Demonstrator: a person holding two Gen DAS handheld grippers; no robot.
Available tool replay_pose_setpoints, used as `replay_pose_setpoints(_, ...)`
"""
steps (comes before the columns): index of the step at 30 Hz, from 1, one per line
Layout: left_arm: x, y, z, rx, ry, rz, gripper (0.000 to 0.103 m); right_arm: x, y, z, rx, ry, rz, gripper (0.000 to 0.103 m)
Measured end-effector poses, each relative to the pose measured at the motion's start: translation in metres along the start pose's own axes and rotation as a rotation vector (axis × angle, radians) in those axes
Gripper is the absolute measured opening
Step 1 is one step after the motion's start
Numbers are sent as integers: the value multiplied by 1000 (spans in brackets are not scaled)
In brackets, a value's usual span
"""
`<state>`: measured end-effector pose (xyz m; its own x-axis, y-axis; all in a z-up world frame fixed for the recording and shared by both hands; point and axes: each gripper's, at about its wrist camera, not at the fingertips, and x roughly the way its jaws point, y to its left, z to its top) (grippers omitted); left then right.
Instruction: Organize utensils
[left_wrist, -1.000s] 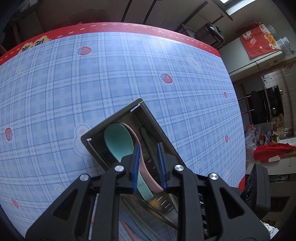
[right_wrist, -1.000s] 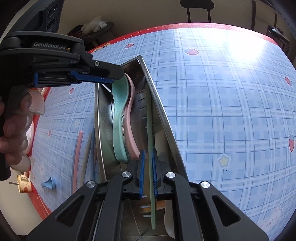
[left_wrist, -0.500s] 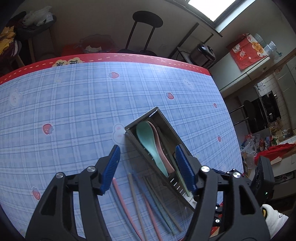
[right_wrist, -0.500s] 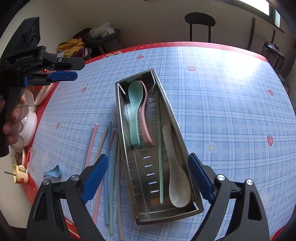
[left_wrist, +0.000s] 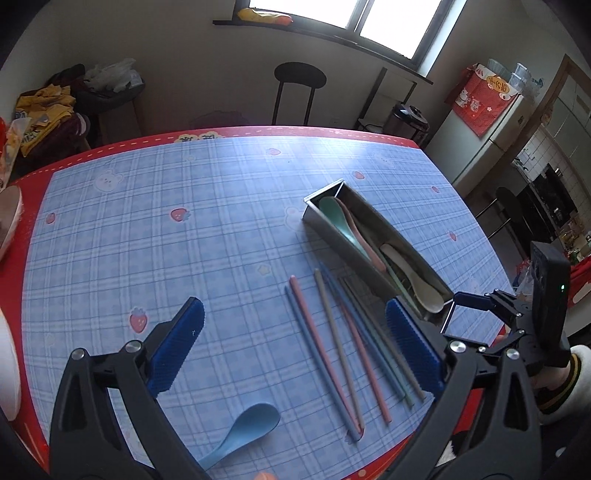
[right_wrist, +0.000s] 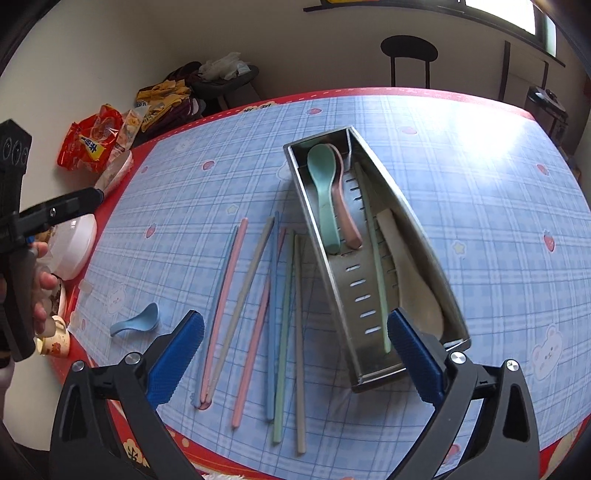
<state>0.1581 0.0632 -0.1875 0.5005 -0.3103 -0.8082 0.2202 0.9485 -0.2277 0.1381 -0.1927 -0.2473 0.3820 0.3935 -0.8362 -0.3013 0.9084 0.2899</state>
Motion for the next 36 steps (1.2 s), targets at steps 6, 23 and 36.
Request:
replay_pose_setpoints(6, -23, 24, -60, 8, -53, 77, 97, 6, 16, -24, 4, 10, 81, 97)
replay_pose_setpoints(23, -5, 107, -160, -118, 119, 33, 97, 35, 51, -39, -64, 173, 62, 89)
replay_pose_setpoints(36, -9, 129, -157, -204, 71, -13, 87, 71, 62, -27, -126, 223, -12, 30)
